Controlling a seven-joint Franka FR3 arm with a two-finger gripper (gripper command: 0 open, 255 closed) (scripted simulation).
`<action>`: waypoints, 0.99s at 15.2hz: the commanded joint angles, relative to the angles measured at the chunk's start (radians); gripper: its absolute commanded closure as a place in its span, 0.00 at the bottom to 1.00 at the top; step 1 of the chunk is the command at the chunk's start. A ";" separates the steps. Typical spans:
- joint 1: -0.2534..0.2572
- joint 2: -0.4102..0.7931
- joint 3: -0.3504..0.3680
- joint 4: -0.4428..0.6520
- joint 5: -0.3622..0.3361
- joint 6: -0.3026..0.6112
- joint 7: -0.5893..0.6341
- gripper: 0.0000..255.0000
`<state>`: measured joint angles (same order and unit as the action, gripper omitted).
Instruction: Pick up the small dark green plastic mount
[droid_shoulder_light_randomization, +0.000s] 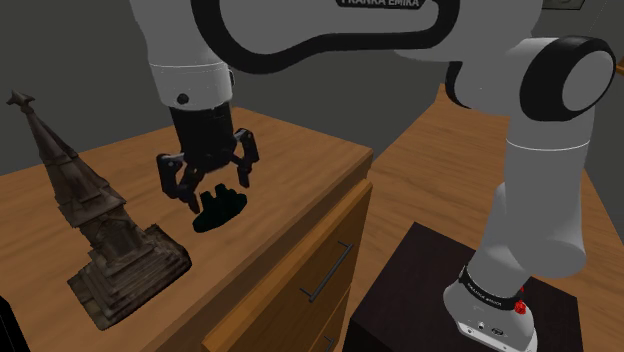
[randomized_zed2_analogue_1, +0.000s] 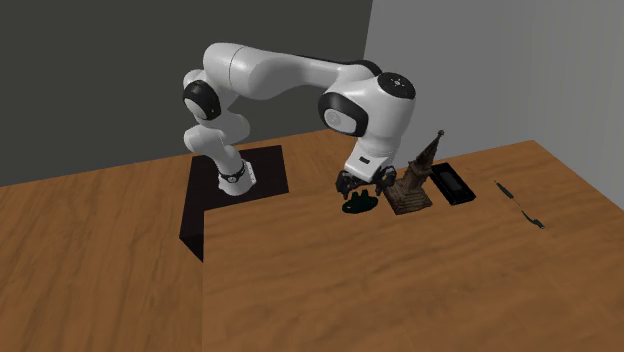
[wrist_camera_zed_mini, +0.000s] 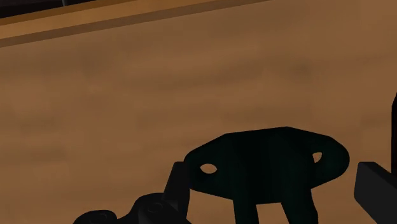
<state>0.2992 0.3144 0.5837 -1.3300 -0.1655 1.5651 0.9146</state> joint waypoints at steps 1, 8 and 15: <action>-0.006 -0.010 0.000 -0.031 0.005 0.023 -0.001 0.00; -0.007 -0.010 0.000 -0.031 0.005 0.022 -0.002 1.00; 0.004 0.002 0.001 0.026 -0.002 -0.023 0.001 1.00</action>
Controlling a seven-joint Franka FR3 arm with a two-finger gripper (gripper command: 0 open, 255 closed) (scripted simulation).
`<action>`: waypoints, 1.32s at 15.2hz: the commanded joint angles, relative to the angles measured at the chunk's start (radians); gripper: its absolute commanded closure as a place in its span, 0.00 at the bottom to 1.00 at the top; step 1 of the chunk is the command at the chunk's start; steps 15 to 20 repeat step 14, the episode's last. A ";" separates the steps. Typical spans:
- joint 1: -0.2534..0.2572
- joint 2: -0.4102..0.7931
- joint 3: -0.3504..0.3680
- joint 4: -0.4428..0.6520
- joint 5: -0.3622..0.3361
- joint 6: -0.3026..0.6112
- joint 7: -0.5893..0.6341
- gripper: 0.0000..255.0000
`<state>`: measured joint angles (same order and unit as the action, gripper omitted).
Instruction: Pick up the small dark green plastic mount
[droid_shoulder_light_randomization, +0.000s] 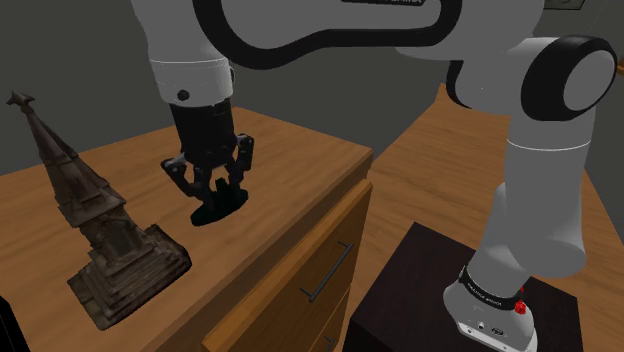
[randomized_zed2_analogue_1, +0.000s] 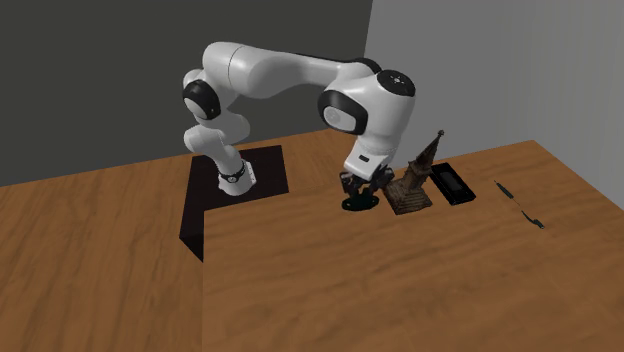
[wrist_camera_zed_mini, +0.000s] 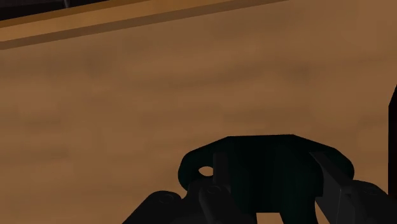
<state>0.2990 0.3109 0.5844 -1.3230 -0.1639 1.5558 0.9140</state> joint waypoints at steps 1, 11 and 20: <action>0.008 0.011 0.000 0.039 -0.006 -0.030 0.002 1.00; 0.071 0.090 0.000 0.294 -0.051 -0.211 0.011 1.00; 0.083 0.104 -0.002 0.332 -0.060 -0.236 0.011 1.00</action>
